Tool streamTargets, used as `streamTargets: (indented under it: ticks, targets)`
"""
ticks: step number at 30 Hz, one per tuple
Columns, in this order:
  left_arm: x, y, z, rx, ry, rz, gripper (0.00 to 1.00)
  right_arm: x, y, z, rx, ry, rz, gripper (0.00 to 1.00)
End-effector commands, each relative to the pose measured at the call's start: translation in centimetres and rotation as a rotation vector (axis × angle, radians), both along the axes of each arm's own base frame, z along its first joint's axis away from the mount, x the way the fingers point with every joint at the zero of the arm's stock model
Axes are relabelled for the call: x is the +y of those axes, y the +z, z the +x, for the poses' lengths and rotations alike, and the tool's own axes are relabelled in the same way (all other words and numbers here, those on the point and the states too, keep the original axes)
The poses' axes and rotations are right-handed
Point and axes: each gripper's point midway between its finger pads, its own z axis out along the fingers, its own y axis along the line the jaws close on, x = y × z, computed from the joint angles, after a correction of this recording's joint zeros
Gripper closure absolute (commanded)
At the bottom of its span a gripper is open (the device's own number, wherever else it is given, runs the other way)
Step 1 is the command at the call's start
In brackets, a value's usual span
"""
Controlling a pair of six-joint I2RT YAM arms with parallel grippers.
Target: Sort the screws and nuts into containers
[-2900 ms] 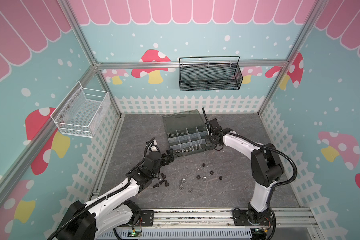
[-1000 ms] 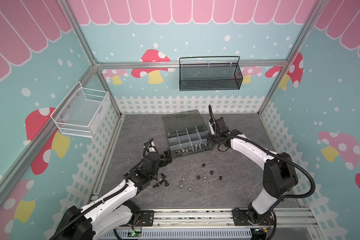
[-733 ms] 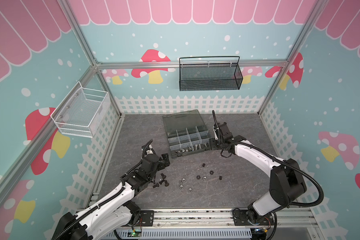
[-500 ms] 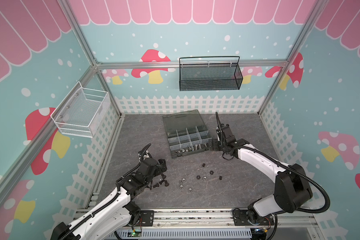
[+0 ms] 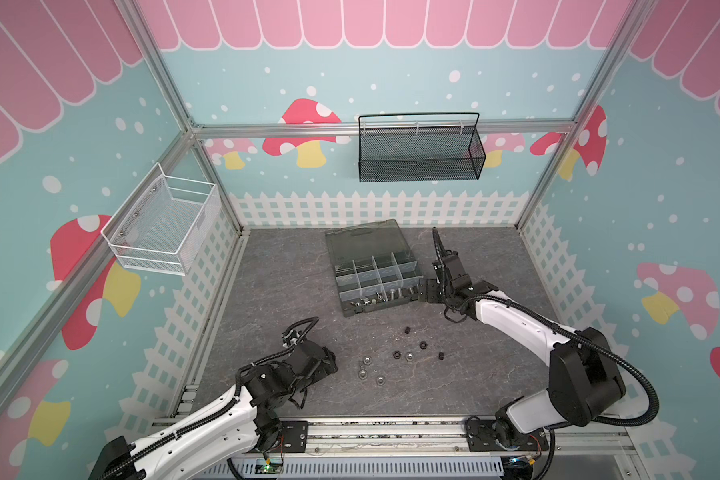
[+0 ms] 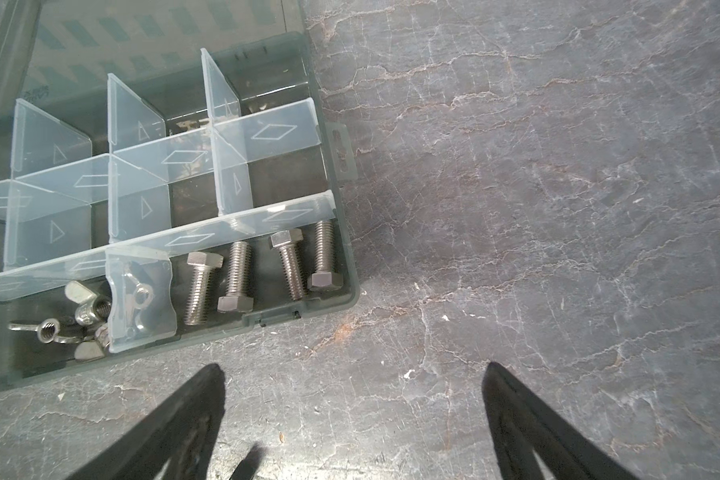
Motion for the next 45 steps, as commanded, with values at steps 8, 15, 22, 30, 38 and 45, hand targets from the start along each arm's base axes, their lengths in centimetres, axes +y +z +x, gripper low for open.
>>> streamTargets:
  ticks: [8,15,22,30,38,45]
  targets:
    - [0.7,-0.6,-1.6,0.086,0.075,-0.009,0.15,-0.4,-1.3,-0.3,0.020,-0.026,-0.011,0.02]
    - [0.5,-1.8,-1.2,0.059,0.094,-0.045,0.25,-0.1,-1.4,-0.1,0.020,-0.019,0.001,0.02]
    - [0.9,-2.1,-0.8,0.047,0.116,-0.055,0.27,0.0,-1.3,0.0,0.019,-0.017,0.006,0.02]
    - [1.2,-3.0,0.6,0.030,0.164,-0.113,0.41,0.4,-1.4,0.0,0.025,-0.005,0.022,0.02]
    - [1.5,-2.9,1.4,0.034,0.161,-0.088,0.49,0.6,-1.3,0.2,0.022,-0.004,0.031,0.02]
    - [2.8,-3.0,1.0,0.091,0.179,0.004,0.57,0.7,-1.7,0.1,0.034,0.000,0.032,0.02]
